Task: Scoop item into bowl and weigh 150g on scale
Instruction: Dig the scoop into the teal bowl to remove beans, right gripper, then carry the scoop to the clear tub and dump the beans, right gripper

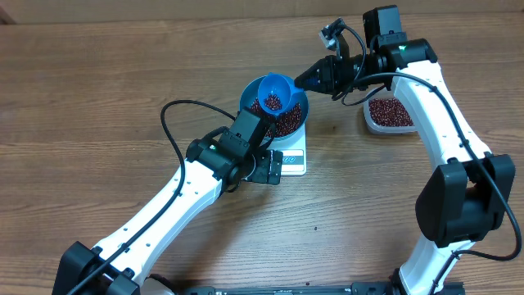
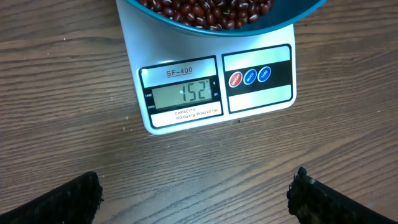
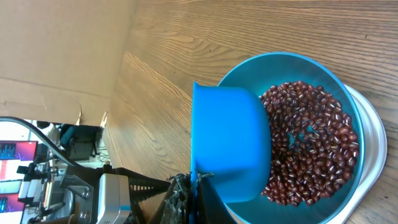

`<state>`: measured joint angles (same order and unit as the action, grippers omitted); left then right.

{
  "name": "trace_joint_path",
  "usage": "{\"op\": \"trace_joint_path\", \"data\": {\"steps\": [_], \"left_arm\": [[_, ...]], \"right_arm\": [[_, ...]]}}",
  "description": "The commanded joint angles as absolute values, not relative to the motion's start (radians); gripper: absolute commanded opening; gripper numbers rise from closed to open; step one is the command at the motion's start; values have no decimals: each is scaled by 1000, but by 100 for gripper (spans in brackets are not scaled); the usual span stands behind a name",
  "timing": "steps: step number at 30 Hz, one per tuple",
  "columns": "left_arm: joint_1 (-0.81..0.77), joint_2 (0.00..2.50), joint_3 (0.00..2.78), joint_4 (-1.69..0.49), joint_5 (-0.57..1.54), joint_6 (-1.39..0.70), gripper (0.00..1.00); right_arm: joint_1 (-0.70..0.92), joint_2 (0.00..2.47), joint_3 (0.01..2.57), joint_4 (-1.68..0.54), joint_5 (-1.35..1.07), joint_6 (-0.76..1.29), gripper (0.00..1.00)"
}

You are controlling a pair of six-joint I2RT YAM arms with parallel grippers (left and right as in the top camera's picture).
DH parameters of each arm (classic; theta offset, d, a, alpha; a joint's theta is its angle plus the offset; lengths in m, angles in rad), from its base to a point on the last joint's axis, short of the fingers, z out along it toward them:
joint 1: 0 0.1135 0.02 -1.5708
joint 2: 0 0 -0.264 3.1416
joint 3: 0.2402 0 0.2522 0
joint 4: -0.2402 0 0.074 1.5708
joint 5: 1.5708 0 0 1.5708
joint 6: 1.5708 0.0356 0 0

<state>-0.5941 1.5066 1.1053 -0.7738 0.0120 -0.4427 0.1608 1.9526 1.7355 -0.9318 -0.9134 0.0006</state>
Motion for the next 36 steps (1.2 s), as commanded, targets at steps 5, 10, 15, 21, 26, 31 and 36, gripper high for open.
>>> {"op": "trace_joint_path", "data": {"steps": [5, 10, 15, 21, 26, 31, 36], "left_arm": [[-596, 1517, 1100, -773, 19, -453, 100], [-596, 1517, 1100, -773, 19, -453, 100], [-596, 1517, 1100, -773, 19, -453, 100], [-596, 1517, 1100, -773, 19, -453, 99], [-596, 1517, 1100, -773, 19, -453, 99], [-596, 1517, 1100, -773, 19, -453, 99], [-596, 1517, 1100, -773, 19, -453, 100]], "right_arm": [[165, 1950, 1770, -921, -936, 3, 4], [165, 1950, 1770, -921, -912, 4, 4], [157, 1950, 1770, -893, -1050, 6, 4], [93, 1949, 1771, -838, -1137, 112, 4], [-17, 1917, 1771, -853, -1206, 112, 4], [-148, 1841, 1771, -882, -1129, 104, 4], [-271, 1774, 1771, -998, -736, 104, 4]]}}
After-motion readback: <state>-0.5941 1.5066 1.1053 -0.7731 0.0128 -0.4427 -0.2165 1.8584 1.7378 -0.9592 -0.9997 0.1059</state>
